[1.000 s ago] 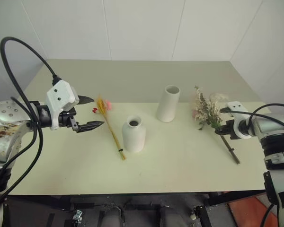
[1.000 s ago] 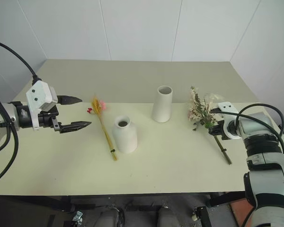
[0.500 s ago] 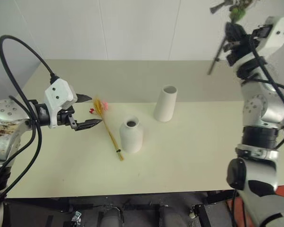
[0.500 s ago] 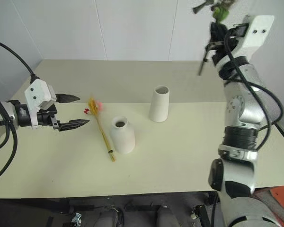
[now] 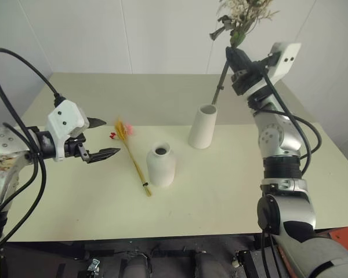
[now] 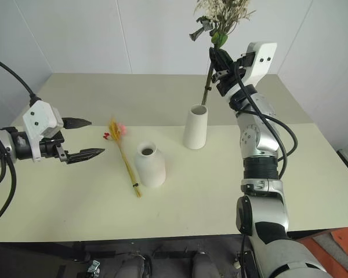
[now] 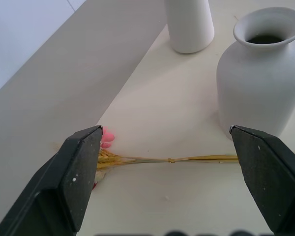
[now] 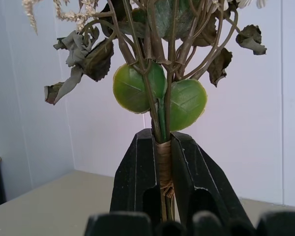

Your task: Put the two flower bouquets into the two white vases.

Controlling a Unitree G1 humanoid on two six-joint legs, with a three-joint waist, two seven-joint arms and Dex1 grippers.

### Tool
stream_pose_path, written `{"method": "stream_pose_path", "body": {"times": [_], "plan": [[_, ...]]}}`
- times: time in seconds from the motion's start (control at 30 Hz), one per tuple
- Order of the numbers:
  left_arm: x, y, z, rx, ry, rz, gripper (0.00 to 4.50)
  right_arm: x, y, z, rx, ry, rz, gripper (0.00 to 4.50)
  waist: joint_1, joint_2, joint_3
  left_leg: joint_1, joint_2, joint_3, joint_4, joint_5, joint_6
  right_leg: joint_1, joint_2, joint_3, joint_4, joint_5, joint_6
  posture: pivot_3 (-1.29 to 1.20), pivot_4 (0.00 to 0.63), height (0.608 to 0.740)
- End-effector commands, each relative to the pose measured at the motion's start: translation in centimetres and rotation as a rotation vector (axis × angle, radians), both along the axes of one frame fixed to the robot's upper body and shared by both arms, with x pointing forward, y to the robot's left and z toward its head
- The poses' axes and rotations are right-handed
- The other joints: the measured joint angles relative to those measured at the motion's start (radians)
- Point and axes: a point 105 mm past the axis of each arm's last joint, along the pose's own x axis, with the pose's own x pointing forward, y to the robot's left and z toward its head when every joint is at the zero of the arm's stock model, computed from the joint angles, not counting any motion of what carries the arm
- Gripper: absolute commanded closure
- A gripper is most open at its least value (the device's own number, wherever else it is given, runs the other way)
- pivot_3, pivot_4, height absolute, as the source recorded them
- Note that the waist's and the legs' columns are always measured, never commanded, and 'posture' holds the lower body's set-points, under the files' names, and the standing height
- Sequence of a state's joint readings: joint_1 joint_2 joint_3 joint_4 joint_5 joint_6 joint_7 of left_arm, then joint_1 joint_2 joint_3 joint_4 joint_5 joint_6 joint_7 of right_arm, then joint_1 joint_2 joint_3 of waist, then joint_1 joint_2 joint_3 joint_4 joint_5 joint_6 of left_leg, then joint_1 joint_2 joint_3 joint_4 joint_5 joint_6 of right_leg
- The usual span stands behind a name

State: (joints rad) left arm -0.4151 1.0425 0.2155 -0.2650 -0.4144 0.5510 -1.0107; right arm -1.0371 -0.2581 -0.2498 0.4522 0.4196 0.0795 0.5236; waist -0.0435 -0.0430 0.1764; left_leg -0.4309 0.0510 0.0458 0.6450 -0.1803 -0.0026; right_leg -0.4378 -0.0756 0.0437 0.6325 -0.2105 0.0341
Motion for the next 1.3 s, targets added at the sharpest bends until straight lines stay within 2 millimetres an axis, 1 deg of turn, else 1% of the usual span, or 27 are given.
{"method": "stream_pose_path", "body": {"times": [0.03, 0.13, 0.3, 0.33, 0.43, 0.5, 0.53, 0.57, 0.67, 0.7, 0.77, 0.83, 0.93, 1.03, 1.07, 1.17, 1.23, 1.3], "plan": [[-0.6, 0.1, 1.3, 0.017, -0.049, 0.009, 0.00, -0.5, -0.5, 1.4, 0.059, -0.074, 0.010, 4.31, 0.000, 0.000, 0.000, 0.000, 0.000, 0.000, 0.000, 0.000, 0.000, 0.000, 0.000, 0.000, 0.000, 0.000, 0.000, 0.00, 0.150, 0.740], [-0.8, 0.2, 1.4, 0.017, -0.047, 0.013, 0.00, 0.2, 0.2, 0.3, 0.055, -0.039, 0.017, 4.31, -0.001, 0.000, 0.000, 0.000, 0.000, 0.000, 0.000, 0.000, 0.000, 0.000, 0.000, 0.000, 0.000, 0.000, 0.000, 0.00, 0.150, 0.740], [-0.9, 0.2, 1.5, 0.018, -0.045, 0.016, 0.00, 0.4, 0.9, -1.1, 0.024, -0.020, 0.038, 4.31, -0.001, 0.000, 0.000, 0.000, 0.000, 0.000, 0.000, 0.000, 0.000, 0.000, 0.000, 0.000, 0.000, 0.000, 0.000, 0.00, 0.150, 0.740], [-1.0, 0.1, 1.5, 0.018, -0.045, 0.016, 0.00, 0.4, 1.0, -1.4, 0.019, -0.015, 0.044, 3.59, -0.001, 0.000, 0.000, 0.000, 0.000, 0.000, 0.000, 0.000, 0.000, 0.000, 0.000, 0.000, 0.000, 0.000, 0.000, 0.00, 0.150, 0.740], [-1.0, 0.2, 1.5, 0.018, -0.043, 0.018, 0.00, 0.4, 0.8, -2.1, -0.003, -0.005, 0.041, 2.64, 0.000, 0.000, 0.000, 0.000, 0.000, 0.000, 0.000, 0.000, 0.000, 0.000, 0.000, 0.000, 0.000, 0.000, 0.000, 0.00, 0.150, 0.740], [-1.0, 0.2, 1.4, 0.015, -0.039, 0.019, 0.00, 0.2, 0.8, -2.5, -0.015, 0.001, 0.044, 1.86, 0.000, 0.000, 0.000, 0.000, 0.000, 0.000, 0.000, 0.000, 0.000, 0.000, 0.000, 0.000, 0.000, 0.000, 0.000, 0.00, 0.150, 0.740], [-1.0, 0.2, 1.4, 0.005, -0.037, 0.019, 0.00, -0.1, 0.9, -2.9, -0.032, 0.002, 0.045, 1.58, 0.000, 0.000, 0.000, 0.000, 0.000, 0.000, 0.000, 0.000, 0.000, 0.000, 0.000, 0.000, 0.000, 0.000, 0.000, 0.00, 0.150, 0.740], [-0.9, 0.2, 1.4, -0.004, -0.036, 0.020, 0.00, -0.3, 1.0, -3.2, -0.043, 0.003, 0.047, 1.18, 0.000, 0.000, 0.000, 0.000, 0.000, 0.000, 0.000, 0.000, 0.000, 0.000, 0.000, 0.000, 0.000, 0.000, 0.000, 0.00, 0.150, 0.740], [-0.6, 0.5, 1.2, -0.014, -0.035, 0.028, 0.00, -0.8, 1.3, -5.0, -0.086, 0.064, 0.049, 0.16, 0.000, 0.000, 0.000, 0.000, 0.000, 0.000, -0.001, 0.000, 0.000, 0.000, 0.000, 0.000, 0.000, 0.000, 0.000, 0.00, 0.150, 0.740], [-0.5, 0.5, 1.1, -0.011, -0.033, 0.032, 0.00, -1.0, 1.4, -5.8, -0.143, 0.075, 0.027, 0.02, 0.000, 0.000, 0.000, 0.000, 0.000, 0.000, -0.001, 0.000, 0.000, 0.000, 0.000, 0.000, 0.000, 0.000, 0.000, 0.00, 0.150, 0.740], [-0.3, 0.6, 0.9, -0.009, -0.029, 0.036, 0.00, -2.0, 1.7, -7.1, -0.251, 0.078, 0.032, 0.02, 0.000, 0.000, 0.000, 0.000, 0.000, 0.000, -0.001, 0.000, 0.000, 0.000, 0.000, 0.000, 0.000, 0.000, 0.000, 0.00, 0.150, 0.740], [-0.2, 0.6, 0.9, -0.011, -0.028, 0.036, 0.00, -3.0, 1.8, -8.0, -0.341, 0.070, 0.031, 0.02, 0.001, 0.000, 0.000, 0.000, 0.000, 0.000, -0.001, 0.000, 0.000, 0.000, 0.000, 0.000, 0.000, 0.000, 0.000, 0.00, 0.150, 0.740], [0.2, 0.5, 0.9, -0.018, -0.030, 0.031, 0.00, -4.3, 1.4, -8.4, -0.416, 0.059, 0.038, 0.02, 0.001, 0.000, 0.000, 0.000, 0.000, 0.000, 0.000, 0.000, 0.000, 0.000, 0.000, 0.000, 0.000, 0.000, 0.000, 0.00, 0.150, 0.740], [0.7, 0.5, 0.6, -0.032, -0.018, 0.043, 0.00, -5.4, 1.1, -9.2, -0.563, 0.036, 0.031, 0.02, 0.002, 0.000, 0.000, 0.000, 0.000, 0.000, 0.000, 0.000, 0.000, 0.000, 0.000, 0.000, 0.000, 0.000, 0.000, 0.00, 0.150, 0.740], [0.9, 0.6, 0.4, -0.048, 0.014, 0.067, 0.00, -5.6, 0.9, -9.3, -0.592, 0.043, 0.025, 0.02, 0.003, 0.000, 0.000, 0.000, 0.000, 0.000, 0.000, 0.000, 0.000, 0.000, 0.000, 0.000, 0.000, 0.000, 0.000, 0.00, 0.150, 0.740], [2.5, 1.2, -1.1, -0.065, 0.167, 0.275, 0.00, -5.7, -0.5, -9.7, -0.644, 0.097, -0.035, 0.02, 0.004, 0.000, 0.000, 0.000, 0.000, 0.000, 0.000, 0.000, 0.000, 0.000, 0.000, 0.000, 0.000, 0.000, 0.000, 0.00, 0.150, 0.740], [3.8, 1.8, -1.4, -0.202, 0.278, 0.448, 0.00, -6.1, -1.4, -10.2, -0.706, 0.119, -0.072, 0.02, 0.009, 0.000, 0.000, 0.001, -0.001, 0.000, 0.001, 0.000, 0.000, 0.001, 0.000, 0.000, 0.000, -0.001, 0.002, 0.00, 0.150, 0.740], [4.8, 2.6, -1.3, -0.341, 0.341, 0.598, 0.00, -6.9, -2.2, -10.4, -0.723, 0.130, -0.081, 0.02, 0.023, 0.000, 0.000, 0.000, -0.001, -0.001, 0.001, 0.000, 0.000, 0.001, 0.000, -0.001, 0.001, -0.001, 0.002, 0.00, 0.150, 0.740]]}}
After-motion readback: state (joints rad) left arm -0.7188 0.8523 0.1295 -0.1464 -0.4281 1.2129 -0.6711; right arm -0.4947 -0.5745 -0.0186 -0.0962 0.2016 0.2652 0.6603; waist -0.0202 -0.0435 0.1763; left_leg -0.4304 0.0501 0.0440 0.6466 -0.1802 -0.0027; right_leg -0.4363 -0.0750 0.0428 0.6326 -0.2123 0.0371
